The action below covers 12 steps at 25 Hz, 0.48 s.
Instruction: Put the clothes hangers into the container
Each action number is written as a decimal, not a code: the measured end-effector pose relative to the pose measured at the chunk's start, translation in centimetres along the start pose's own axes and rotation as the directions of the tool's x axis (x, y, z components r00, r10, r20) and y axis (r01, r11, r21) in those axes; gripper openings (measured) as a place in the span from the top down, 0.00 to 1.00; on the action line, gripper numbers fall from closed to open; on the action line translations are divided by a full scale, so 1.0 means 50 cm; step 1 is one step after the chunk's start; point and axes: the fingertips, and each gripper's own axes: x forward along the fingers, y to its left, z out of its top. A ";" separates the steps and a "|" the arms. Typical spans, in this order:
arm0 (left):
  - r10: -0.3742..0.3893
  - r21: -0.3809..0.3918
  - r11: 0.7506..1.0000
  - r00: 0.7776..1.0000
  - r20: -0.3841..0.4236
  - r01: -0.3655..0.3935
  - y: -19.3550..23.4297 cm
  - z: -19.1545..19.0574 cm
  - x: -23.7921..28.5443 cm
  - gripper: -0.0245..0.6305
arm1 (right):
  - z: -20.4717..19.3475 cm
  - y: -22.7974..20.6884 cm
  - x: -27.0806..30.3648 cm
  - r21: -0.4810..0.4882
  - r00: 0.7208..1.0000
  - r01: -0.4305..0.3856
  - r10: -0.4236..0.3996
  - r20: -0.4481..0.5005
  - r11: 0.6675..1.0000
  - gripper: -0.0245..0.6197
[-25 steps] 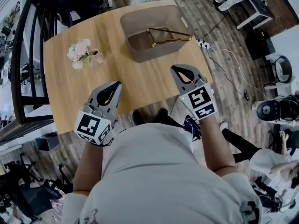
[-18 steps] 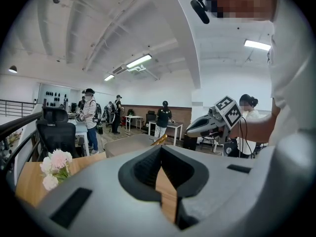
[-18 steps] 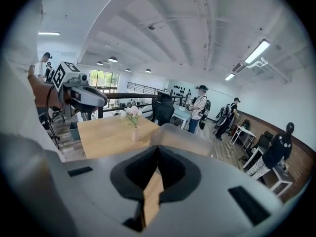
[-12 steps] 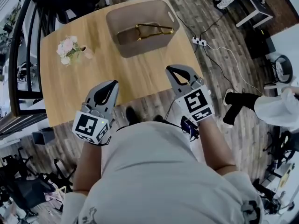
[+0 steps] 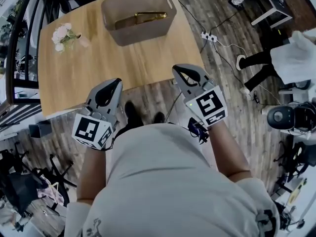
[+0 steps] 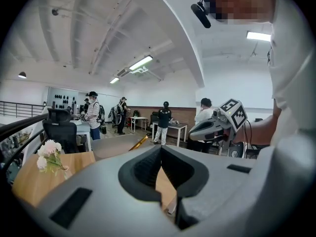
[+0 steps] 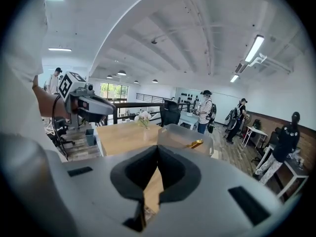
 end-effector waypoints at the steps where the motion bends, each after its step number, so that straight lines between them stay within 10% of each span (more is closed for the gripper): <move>1: 0.007 -0.004 1.000 1.000 0.000 -0.007 -0.011 -0.001 -0.003 0.95 | -0.006 0.004 -0.010 -0.002 1.000 -0.009 0.009 0.003 1.000 0.95; 12: 0.028 -0.008 1.000 1.000 -0.007 -0.028 -0.073 -0.024 -0.040 0.95 | -0.034 0.061 -0.078 0.005 0.996 -0.067 0.066 0.055 0.998 0.95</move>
